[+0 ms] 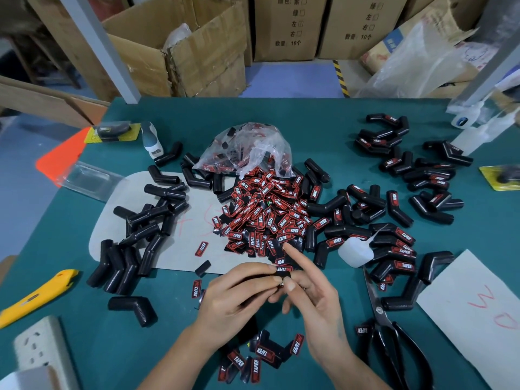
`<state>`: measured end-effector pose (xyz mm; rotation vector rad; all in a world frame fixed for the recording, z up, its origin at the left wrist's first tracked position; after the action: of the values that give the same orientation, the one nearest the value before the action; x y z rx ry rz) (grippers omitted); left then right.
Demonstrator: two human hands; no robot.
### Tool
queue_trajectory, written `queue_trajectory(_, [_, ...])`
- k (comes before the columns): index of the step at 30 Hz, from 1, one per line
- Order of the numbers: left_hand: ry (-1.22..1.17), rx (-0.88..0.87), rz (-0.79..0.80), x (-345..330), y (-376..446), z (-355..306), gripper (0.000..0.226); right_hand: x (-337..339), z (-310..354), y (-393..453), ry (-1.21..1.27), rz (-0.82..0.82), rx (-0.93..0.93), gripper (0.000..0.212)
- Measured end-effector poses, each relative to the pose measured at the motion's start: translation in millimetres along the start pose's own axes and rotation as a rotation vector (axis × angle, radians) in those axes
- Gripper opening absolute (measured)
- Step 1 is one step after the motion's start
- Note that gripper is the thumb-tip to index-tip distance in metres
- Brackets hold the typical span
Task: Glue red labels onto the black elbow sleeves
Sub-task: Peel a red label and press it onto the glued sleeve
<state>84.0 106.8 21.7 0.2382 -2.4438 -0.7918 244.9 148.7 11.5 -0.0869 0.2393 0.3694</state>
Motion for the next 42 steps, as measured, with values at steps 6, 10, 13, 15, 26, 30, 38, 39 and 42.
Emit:
queue_trajectory(6, [0.012, -0.017, 0.028, 2, 2, 1, 0.016, -1, 6, 0, -0.057, 0.059, 0.018, 0.048])
queue_trajectory(10, [0.143, -0.095, 0.064, 4, 1, 1, 0.023, -1, 7, -1, -0.097, 0.087, 0.017, 0.050])
queue_trajectory(13, [0.183, -0.098, 0.071, 4, -1, 4, 0.026, -1, 10, 0, -0.121, 0.101, 0.039, 0.050])
queue_trajectory(15, [0.173, -0.087, 0.076, 4, -1, 5, 0.028, -2, 11, 0, -0.122, 0.107, 0.043, 0.050])
queue_trajectory(26, [0.075, -0.016, 0.115, 5, 0, 7, 0.032, -1, 17, 1, -0.142, 0.161, 0.024, 0.058])
queue_trajectory(30, [0.033, 0.021, 0.122, 7, 3, 5, 0.028, -2, 23, 2, -0.144, 0.199, 0.022, 0.061])
queue_trajectory(38, [-0.006, 0.062, 0.159, 8, 7, 3, 0.029, -1, 22, 3, -0.122, 0.239, -0.001, 0.061])
queue_trajectory(39, [-0.008, 0.067, 0.166, 8, 7, 3, 0.029, -1, 22, 3, -0.119, 0.243, -0.003, 0.061])
queue_trajectory(42, [-0.017, 0.081, 0.179, 7, 8, 3, 0.029, -1, 20, 4, -0.109, 0.250, -0.008, 0.061])
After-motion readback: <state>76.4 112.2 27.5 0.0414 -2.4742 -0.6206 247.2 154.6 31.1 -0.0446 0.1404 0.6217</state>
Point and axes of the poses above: each hand's wrist, its own y-axis towards the middle knuckle, its own x-axis out of the back of the hand, z = x × y, the point moved 5 cm from there along y, towards the middle knuckle, and after that the axes turned 3 degrees about y, right-handed, at the moved point
